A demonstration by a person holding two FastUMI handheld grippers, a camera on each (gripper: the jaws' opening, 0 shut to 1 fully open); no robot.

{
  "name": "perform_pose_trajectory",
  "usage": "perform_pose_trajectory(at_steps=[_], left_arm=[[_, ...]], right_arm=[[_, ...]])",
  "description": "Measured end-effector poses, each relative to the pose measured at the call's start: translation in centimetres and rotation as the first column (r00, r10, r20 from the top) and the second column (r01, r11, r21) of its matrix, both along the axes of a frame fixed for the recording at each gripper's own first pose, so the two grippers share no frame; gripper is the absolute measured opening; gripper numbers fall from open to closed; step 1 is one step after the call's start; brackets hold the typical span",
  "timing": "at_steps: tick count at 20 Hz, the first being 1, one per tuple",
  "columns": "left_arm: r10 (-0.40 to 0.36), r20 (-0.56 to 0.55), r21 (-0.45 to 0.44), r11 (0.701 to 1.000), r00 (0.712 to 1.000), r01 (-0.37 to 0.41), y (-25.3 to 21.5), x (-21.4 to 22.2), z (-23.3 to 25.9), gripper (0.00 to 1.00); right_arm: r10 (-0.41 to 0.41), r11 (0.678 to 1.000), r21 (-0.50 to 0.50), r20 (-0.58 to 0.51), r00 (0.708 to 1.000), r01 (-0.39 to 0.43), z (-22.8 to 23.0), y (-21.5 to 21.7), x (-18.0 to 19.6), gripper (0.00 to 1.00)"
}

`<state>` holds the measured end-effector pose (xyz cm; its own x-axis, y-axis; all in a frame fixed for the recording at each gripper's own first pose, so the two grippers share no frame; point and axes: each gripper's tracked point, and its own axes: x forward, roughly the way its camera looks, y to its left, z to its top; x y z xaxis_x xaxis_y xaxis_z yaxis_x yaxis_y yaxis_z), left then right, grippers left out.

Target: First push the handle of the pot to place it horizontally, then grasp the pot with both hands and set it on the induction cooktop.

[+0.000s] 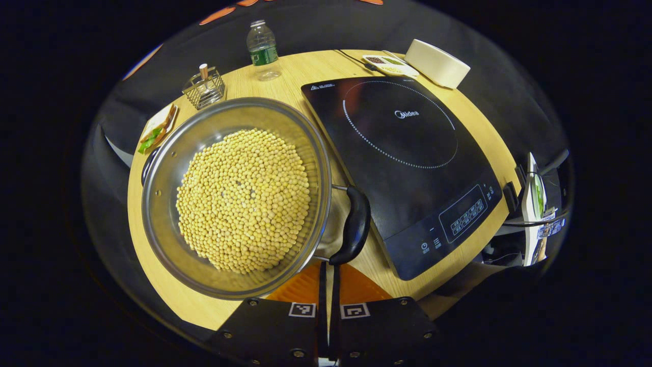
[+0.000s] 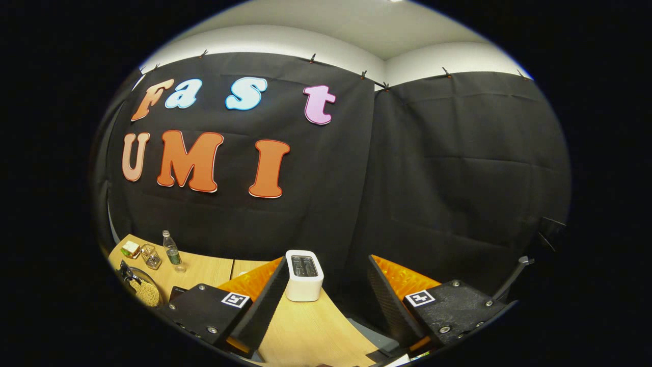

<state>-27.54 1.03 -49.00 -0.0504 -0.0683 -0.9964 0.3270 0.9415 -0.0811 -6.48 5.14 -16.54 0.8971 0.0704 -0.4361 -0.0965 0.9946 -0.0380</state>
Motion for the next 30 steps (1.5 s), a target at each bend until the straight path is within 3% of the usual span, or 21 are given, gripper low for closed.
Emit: perform_pose_trajectory(at_steps=[12, 24, 30], left_arm=[[0.036, 0.071, -0.08, 0.996, 0.997, -0.03, -2.6, 4.6, -0.9, 0.02], [0.05, 0.17, -0.137, 0.99, 0.984, -0.027, -5.2, 10.0, -1.3, 0.02], [0.093, 0.145, -0.166, 0.984, 0.985, -0.069, -5.3, 10.1, -1.5, 0.03]], right_arm=[[0.034, 0.999, 0.005, -0.083, 0.996, -0.034, -1.9, 2.8, -2.3, 0.98], [0.01, 1.0, -0.01, -0.128, 0.992, -0.011, -2.5, 3.6, -3.3, 0.95], [0.039, 0.999, 0.002, -0.147, 0.988, -0.039, -3.1, 5.6, -3.7, 0.96]])
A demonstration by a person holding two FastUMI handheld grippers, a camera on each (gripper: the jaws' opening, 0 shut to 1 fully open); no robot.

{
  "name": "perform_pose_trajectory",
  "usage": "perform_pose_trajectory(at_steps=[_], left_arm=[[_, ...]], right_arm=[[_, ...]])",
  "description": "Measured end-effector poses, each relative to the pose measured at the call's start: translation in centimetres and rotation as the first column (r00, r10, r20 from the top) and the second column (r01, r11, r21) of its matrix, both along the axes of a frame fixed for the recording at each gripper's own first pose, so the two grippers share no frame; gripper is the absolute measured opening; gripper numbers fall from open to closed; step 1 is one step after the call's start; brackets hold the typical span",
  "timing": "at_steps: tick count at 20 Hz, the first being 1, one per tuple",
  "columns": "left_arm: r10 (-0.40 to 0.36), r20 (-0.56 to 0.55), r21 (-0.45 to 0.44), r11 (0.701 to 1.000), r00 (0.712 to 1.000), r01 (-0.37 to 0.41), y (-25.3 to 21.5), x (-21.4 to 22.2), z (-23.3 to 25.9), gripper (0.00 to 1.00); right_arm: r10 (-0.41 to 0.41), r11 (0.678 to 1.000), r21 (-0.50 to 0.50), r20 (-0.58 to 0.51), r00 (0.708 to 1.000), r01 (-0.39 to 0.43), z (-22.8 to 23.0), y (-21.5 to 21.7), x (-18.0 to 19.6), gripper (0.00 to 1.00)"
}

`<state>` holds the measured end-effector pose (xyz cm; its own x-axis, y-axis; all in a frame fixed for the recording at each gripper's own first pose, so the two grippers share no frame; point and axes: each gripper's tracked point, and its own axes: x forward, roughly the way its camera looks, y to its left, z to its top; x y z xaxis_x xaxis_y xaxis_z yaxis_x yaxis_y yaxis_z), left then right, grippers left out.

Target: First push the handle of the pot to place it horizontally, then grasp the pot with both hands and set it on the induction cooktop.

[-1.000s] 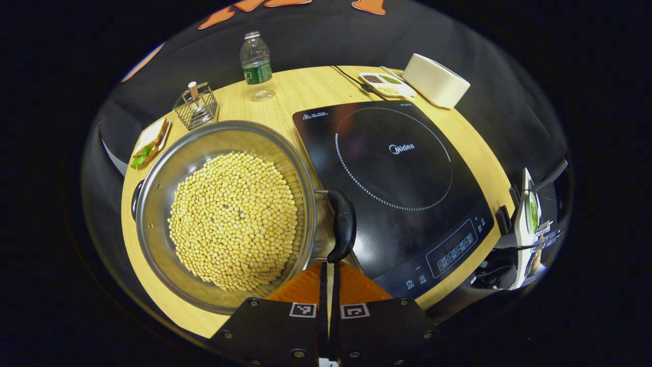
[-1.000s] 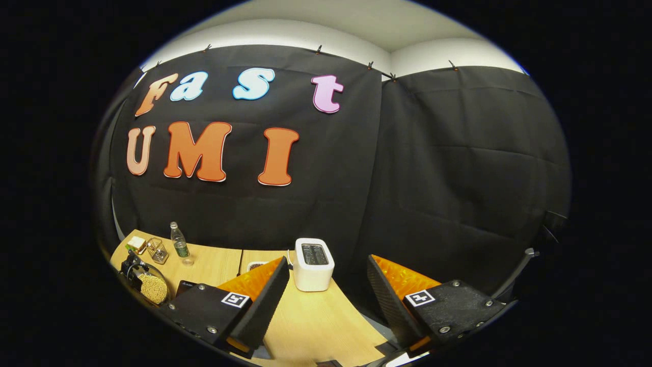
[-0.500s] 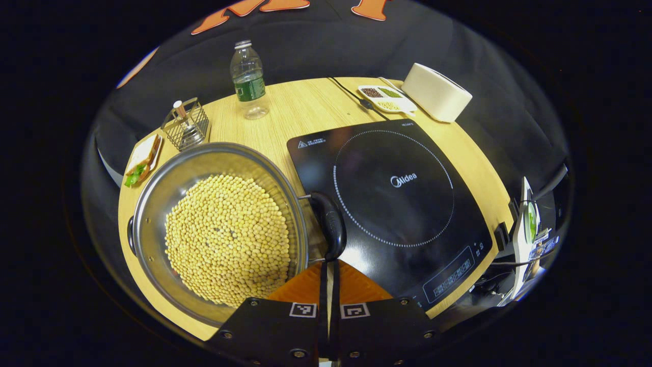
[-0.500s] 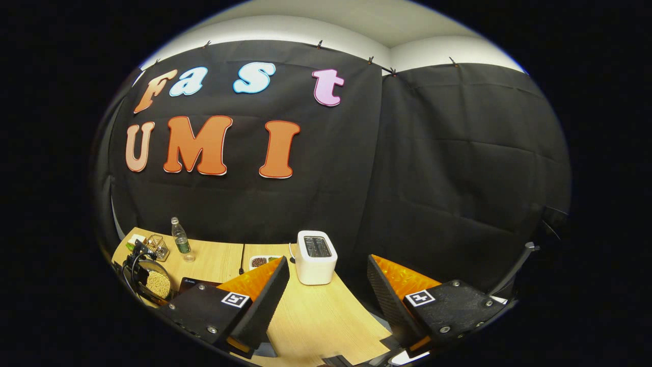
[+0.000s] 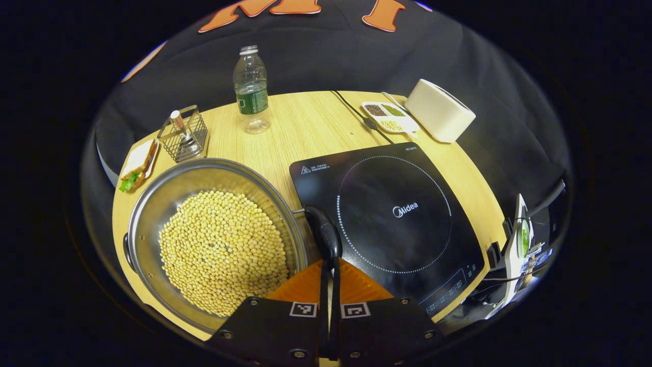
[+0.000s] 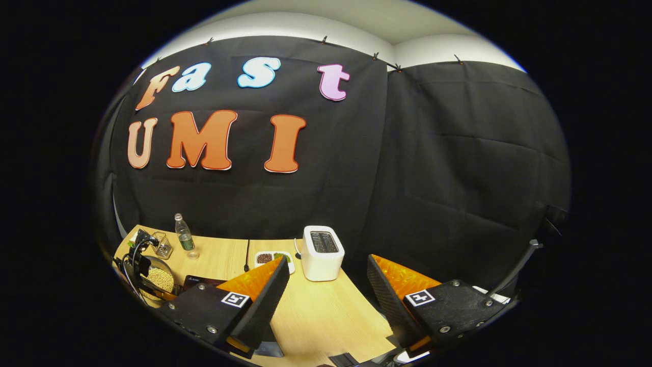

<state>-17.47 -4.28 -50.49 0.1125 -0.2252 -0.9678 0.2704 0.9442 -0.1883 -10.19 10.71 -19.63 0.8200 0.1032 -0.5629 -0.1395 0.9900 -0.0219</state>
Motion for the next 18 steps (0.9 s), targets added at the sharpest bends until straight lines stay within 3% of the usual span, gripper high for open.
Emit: perform_pose_trajectory(at_steps=[11, 18], left_arm=[[0.021, 0.057, -0.006, 1.0, 0.998, -0.021, -0.2, 2.0, -0.8, 0.02], [0.116, 0.1, -0.048, 0.993, 0.988, -0.111, 3.2, 2.5, 2.1, 0.02]], right_arm=[[0.021, 1.0, -0.004, -0.045, 0.999, -0.021, -0.9, 1.3, -1.8, 0.96], [0.092, 0.996, 0.017, -0.088, 0.992, -0.091, -1.9, 5.9, -2.3, 0.96]])
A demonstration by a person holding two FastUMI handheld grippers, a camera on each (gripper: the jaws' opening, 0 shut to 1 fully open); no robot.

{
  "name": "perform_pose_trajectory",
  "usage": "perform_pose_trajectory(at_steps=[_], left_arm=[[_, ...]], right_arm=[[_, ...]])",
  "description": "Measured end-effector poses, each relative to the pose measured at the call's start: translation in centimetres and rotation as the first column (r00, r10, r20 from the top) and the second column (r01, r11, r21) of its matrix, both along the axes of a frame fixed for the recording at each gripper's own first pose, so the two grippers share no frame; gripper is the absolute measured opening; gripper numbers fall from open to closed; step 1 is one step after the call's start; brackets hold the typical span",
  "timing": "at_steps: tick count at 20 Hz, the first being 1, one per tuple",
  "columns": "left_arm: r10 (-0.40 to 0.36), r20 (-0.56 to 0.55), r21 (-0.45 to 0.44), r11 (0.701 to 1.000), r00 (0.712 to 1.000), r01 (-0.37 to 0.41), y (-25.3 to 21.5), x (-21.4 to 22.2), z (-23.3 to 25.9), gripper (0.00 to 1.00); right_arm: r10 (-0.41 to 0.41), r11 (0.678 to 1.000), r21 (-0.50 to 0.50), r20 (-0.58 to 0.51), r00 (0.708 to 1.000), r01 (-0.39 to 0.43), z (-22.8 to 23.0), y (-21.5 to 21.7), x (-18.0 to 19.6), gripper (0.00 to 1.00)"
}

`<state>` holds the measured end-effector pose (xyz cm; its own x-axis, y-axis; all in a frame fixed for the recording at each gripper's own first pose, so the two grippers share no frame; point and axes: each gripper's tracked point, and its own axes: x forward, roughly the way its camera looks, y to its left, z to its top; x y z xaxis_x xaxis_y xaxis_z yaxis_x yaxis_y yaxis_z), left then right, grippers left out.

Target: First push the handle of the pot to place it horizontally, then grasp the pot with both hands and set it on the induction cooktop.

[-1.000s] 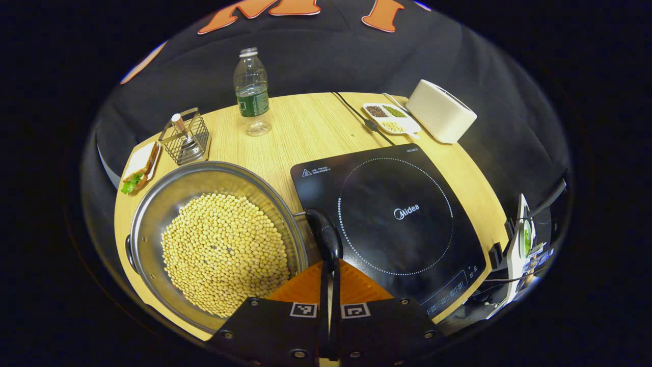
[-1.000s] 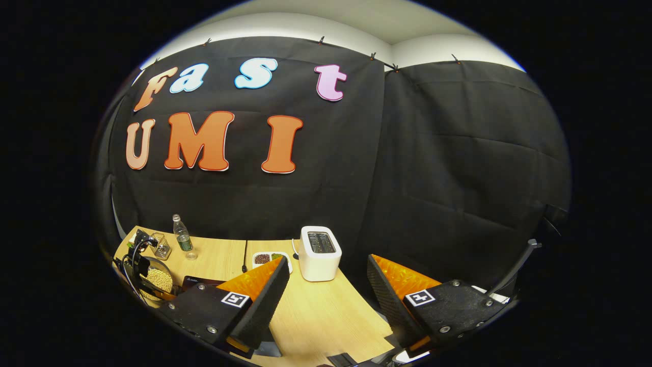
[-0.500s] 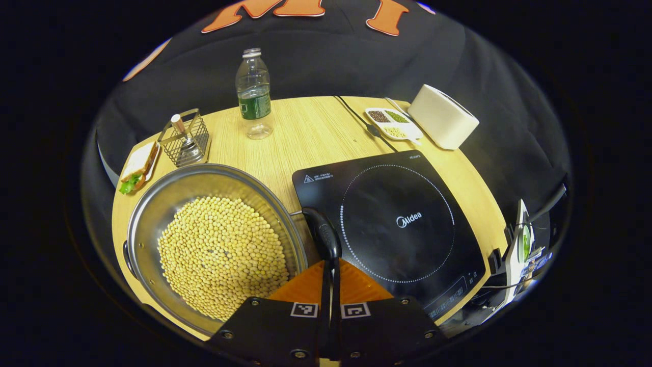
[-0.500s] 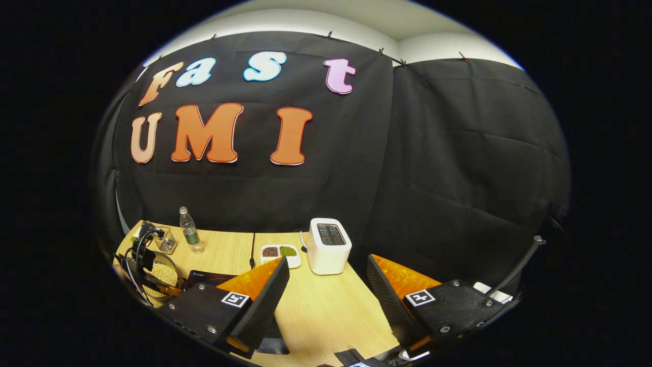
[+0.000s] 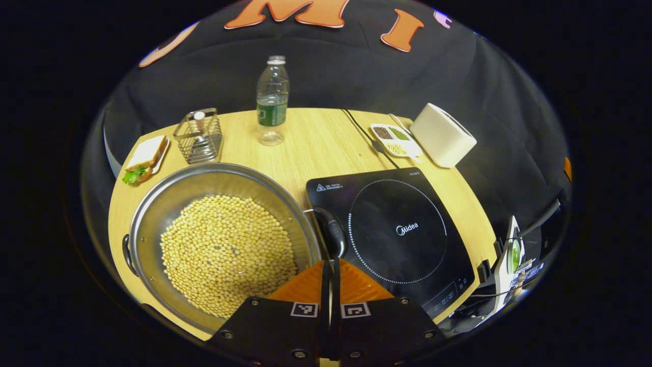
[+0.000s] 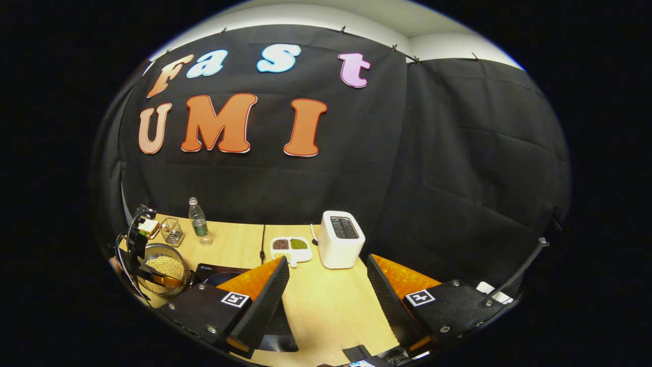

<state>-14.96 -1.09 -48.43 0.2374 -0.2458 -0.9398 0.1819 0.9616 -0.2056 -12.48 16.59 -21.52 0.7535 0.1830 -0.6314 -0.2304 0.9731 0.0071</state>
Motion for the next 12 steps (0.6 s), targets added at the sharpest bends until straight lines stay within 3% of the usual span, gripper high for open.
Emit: perform_pose_trajectory(at_steps=[5, 9, 11, 12], left_arm=[[0.057, 0.09, 0.148, 0.987, 0.994, -0.07, 9.7, 2.0, 2.6, 0.02], [0.075, 0.138, 0.261, 0.959, 0.988, -0.109, 17.3, 1.9, 4.7, 0.02], [0.09, 0.156, 0.271, 0.954, 0.984, -0.13, 19.6, 1.8, 5.5, 0.18], [0.104, 0.161, 0.271, 0.952, 0.982, -0.145, 20.7, 1.7, 5.7, 0.33]], right_arm=[[0.133, 0.99, 0.062, -0.053, 0.99, -0.129, -1.7, 8.8, -1.1, 0.95], [0.255, 0.964, 0.112, -0.123, 0.959, -0.242, -3.6, 16.3, -3.4, 0.96], [0.32, 0.943, 0.149, -0.172, 0.932, -0.297, -4.8, 20.0, -5.3, 0.96], [0.348, 0.933, 0.167, -0.201, 0.916, -0.318, -5.3, 21.6, -6.3, 0.96]])
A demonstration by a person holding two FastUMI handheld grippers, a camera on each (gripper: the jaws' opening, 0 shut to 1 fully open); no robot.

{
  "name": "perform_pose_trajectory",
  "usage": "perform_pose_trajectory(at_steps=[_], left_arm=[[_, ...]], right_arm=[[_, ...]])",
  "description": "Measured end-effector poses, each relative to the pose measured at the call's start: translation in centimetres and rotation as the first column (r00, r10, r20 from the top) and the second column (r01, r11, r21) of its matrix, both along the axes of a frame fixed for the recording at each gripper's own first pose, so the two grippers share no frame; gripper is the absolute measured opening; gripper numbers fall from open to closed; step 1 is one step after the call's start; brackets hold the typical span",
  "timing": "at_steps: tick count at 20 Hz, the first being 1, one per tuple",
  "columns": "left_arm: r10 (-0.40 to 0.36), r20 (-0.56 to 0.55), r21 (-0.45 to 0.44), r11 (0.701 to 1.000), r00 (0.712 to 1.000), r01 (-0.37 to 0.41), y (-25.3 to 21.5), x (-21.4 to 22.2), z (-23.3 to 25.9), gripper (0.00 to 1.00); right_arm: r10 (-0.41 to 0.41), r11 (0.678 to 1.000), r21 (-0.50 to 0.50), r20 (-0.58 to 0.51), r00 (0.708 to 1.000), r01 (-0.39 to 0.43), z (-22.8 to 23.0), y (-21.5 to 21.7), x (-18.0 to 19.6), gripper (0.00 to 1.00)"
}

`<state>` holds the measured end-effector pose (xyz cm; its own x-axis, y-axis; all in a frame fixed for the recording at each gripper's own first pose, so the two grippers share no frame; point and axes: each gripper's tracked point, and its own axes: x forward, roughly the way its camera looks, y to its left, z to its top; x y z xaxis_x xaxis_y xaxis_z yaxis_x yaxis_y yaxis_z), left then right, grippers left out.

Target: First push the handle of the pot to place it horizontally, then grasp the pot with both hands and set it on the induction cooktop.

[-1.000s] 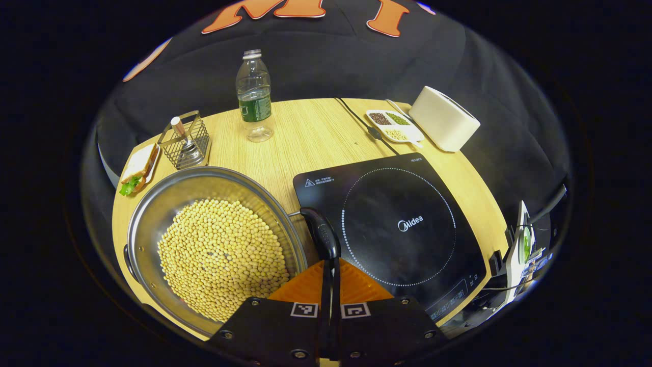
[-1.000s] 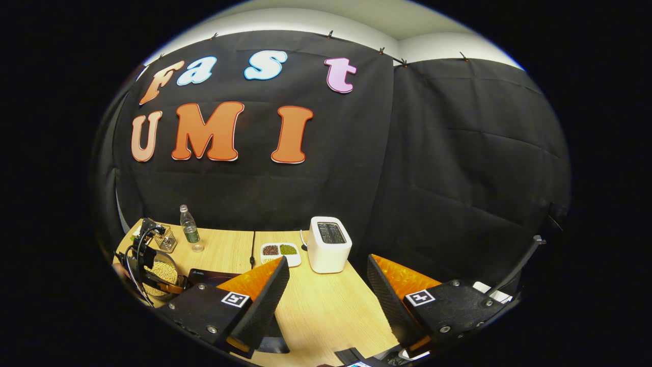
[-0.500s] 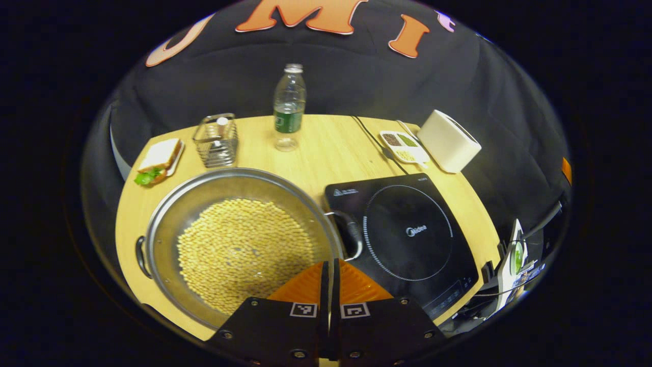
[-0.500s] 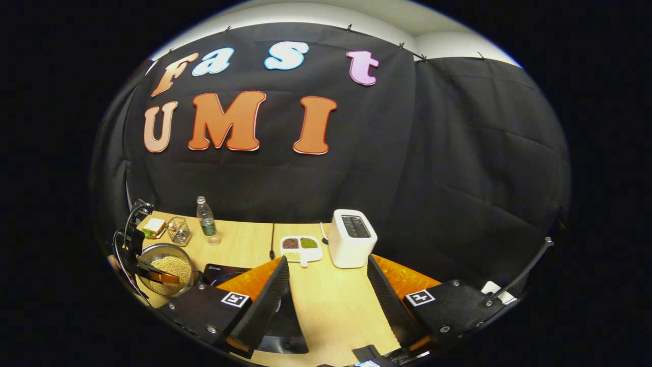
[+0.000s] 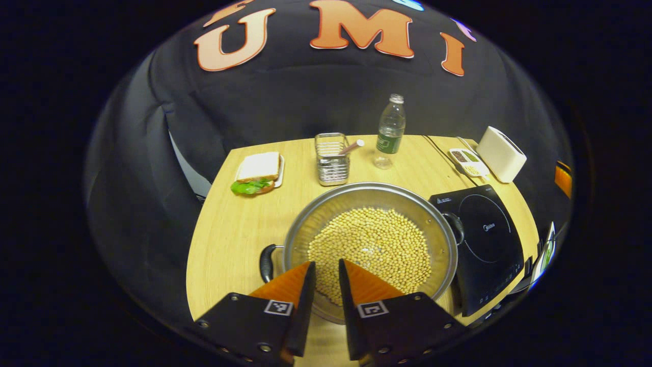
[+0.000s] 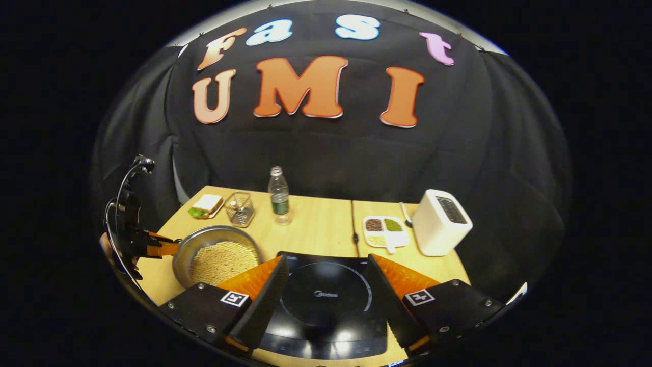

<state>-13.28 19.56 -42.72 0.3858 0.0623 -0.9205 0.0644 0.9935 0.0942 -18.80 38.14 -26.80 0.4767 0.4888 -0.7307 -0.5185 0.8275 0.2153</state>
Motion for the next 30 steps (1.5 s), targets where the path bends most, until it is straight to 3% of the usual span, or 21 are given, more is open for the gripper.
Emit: perform_pose_trajectory(at_steps=[1, 2, 5, 11, 14, 17, 24, 30], left_arm=[[0.015, 0.002, -0.007, 1.0, 1.0, -0.015, 0.7, 0.0, 0.0, 0.4], [0.027, 0.002, -0.017, 0.999, 1.0, -0.027, 1.4, -0.1, 0.1, 0.58], [0.066, -0.006, 0.005, 0.998, 0.998, -0.066, 4.2, -0.1, -0.8, 0.79], [0.058, -0.033, -0.037, 0.998, 0.998, -0.059, 6.0, -0.2, -2.9, 0.8], [0.065, -0.043, -0.086, 0.994, 0.997, -0.068, 5.8, 0.1, -4.1, 0.8], [0.091, -0.068, -0.081, 0.992, 0.994, -0.097, 6.8, 0.2, -5.8, 0.8], [0.103, -0.076, -0.079, 0.991, 0.992, -0.109, 7.6, 0.6, -8.0, 0.8], [0.134, -0.081, -0.076, 0.987, 0.988, -0.14, 7.3, 0.4, -7.9, 0.8]], right_arm=[[0.025, 1.0, 0.011, -0.032, 0.999, -0.025, -0.7, 1.4, -0.9, 0.96], [0.044, 0.999, 0.014, -0.069, 0.997, -0.043, -1.7, 2.9, -1.8, 0.96], [0.086, 0.996, 0.008, -0.181, 0.98, -0.086, -5.1, 6.4, -4.3, 0.95], [0.084, 0.996, 0.0, -0.367, 0.926, -0.09, -8.8, 10.0, -7.7, 0.93], [0.065, 0.997, -0.013, -0.406, 0.911, -0.077, -10.9, 11.6, -7.6, 0.9], [0.064, 0.995, -0.036, -0.442, 0.895, -0.089, -13.0, 13.0, -8.1, 0.84], [0.075, 0.984, -0.115, -0.441, 0.894, -0.139, -16.2, 13.3, -8.1, 0.7], [0.117, 0.986, -0.049, -0.477, 0.871, -0.159, -16.5, 13.3, -7.7, 0.65]])
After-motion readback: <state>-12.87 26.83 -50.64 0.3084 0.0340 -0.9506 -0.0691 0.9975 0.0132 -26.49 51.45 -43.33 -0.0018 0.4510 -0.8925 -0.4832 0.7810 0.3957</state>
